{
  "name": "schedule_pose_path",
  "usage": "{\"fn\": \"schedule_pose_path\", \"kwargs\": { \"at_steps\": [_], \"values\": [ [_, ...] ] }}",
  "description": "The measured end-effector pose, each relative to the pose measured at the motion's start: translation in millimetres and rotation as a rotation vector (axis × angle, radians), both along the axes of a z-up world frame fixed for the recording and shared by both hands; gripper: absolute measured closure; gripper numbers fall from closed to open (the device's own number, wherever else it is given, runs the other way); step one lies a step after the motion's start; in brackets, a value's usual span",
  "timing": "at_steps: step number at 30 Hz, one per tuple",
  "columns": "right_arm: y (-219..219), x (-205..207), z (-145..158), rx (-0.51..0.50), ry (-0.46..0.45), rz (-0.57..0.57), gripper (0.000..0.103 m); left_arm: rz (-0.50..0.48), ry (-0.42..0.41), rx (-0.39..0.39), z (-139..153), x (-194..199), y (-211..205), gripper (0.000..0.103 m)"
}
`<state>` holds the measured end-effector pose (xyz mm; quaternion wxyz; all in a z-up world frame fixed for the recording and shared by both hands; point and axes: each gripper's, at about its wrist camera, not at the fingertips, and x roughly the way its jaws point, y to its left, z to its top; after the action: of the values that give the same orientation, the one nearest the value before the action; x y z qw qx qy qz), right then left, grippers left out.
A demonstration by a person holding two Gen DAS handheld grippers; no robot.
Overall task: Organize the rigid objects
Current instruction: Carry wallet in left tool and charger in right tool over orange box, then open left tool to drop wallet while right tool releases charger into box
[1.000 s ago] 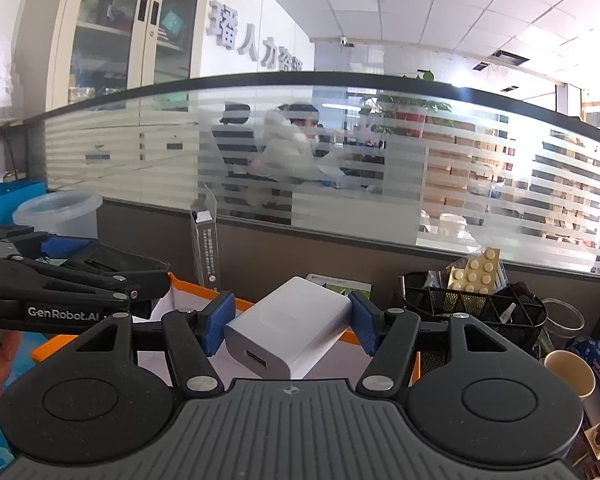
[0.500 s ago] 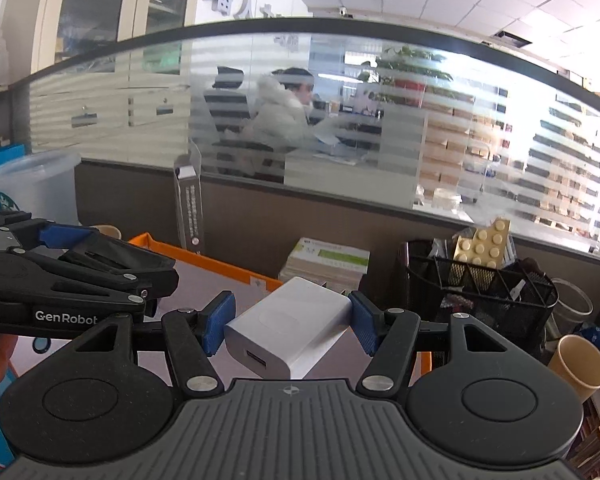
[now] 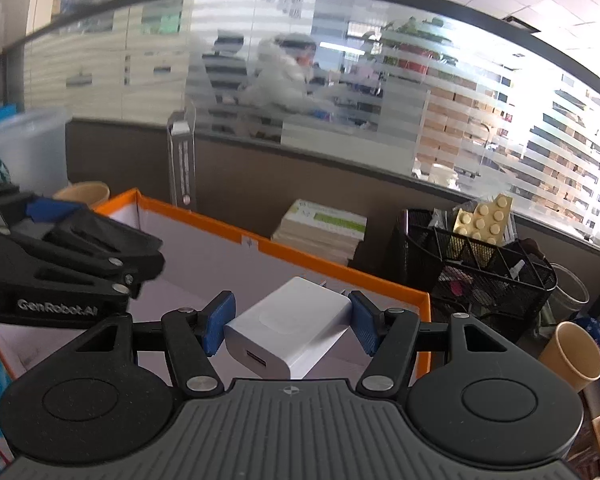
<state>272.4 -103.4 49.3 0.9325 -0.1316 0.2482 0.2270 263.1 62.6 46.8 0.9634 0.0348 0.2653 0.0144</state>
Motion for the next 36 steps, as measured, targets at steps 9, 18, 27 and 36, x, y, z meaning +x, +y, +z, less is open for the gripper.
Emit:
{"fn": "schedule_pose_path", "kwargs": {
  "at_steps": [9,18,27,36],
  "values": [
    [9.4,9.3,-9.2,-0.094,0.084,0.017,0.044,-0.038,0.049,0.046,-4.8,-1.4,-6.1,0.014],
    [21.0,17.5,-16.5,-0.188,0.168,0.058,0.044,-0.099,0.152,0.056,-6.2,4.3,-6.1,0.014],
    [28.7,25.2,-21.9,-0.28,0.213,0.07,0.044,-0.153,0.297,0.098,-11.7,19.3,-13.2,0.014],
    [40.3,24.9,-35.4,-0.418,0.256,0.156,0.044,-0.184,0.401,0.172,-27.0,18.6,-25.3,0.014]
  ]
}}
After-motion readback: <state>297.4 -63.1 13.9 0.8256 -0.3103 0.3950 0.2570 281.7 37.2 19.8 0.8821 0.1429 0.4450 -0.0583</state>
